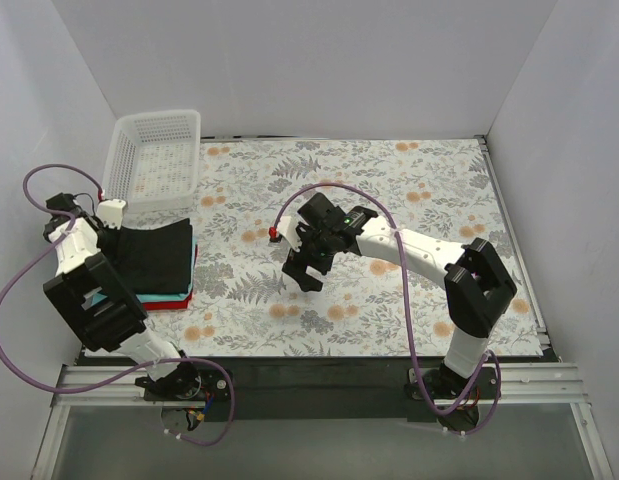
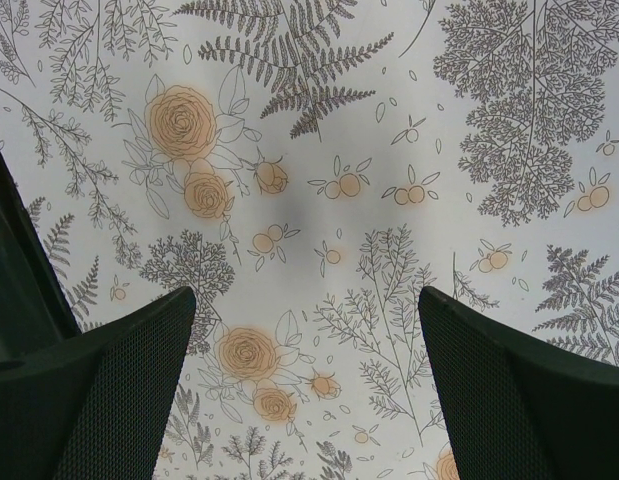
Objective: Fold and stack the t-shirts
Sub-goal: Neatly place the folded tshirt to the corner
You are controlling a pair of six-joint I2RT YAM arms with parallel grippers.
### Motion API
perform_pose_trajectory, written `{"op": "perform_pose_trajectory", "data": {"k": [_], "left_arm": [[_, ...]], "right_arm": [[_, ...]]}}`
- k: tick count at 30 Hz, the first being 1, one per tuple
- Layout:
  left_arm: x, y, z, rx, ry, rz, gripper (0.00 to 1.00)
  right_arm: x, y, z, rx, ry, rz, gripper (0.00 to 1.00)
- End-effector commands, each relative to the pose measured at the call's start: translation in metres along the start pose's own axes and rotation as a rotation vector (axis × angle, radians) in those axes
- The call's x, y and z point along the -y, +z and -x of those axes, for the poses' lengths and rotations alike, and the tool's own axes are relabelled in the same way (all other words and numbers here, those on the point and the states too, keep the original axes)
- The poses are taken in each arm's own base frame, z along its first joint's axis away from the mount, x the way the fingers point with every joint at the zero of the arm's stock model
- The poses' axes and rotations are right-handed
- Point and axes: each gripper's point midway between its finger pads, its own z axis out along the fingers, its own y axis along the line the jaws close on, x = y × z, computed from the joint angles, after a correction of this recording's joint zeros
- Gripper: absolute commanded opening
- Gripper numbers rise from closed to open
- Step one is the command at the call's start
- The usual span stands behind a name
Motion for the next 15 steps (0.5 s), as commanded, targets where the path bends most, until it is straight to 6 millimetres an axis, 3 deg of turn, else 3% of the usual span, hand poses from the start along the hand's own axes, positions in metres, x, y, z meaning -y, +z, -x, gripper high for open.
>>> {"op": "perform_pose_trajectory", "data": {"k": [1,5,9,11,13,15], "left_arm": [[-0.023,-0.003,0.005,0.023,0.031,0.099,0.0],[-0.038,-0.009,0.012,0.031,0.042,0.159,0.3],[-0.059,-0.027,0.033,0.079,0.056,0.229,0.43],[-0.066,-0.049,0.06,0.139,0.055,0.243,0.46],[-0.048,-0.062,0.084,0.184,0.07,0.196,0.47],[-0.035,-0.089,0.118,0.262,0.074,0.203,0.48]], "right_arm": [[0.0,-0.006,0.014,0.031,-0.005,-0.005,0.98],[0.004,-0.01,0.013,0.041,0.015,-0.006,0.98],[0.015,-0.021,0.012,0.066,0.062,-0.013,0.98],[0.027,-0.03,0.011,0.085,0.094,-0.025,0.98],[0.034,-0.043,0.014,0.117,0.113,-0.036,0.98],[0.053,-0.062,0.013,0.155,0.151,-0.075,0.98]]}}
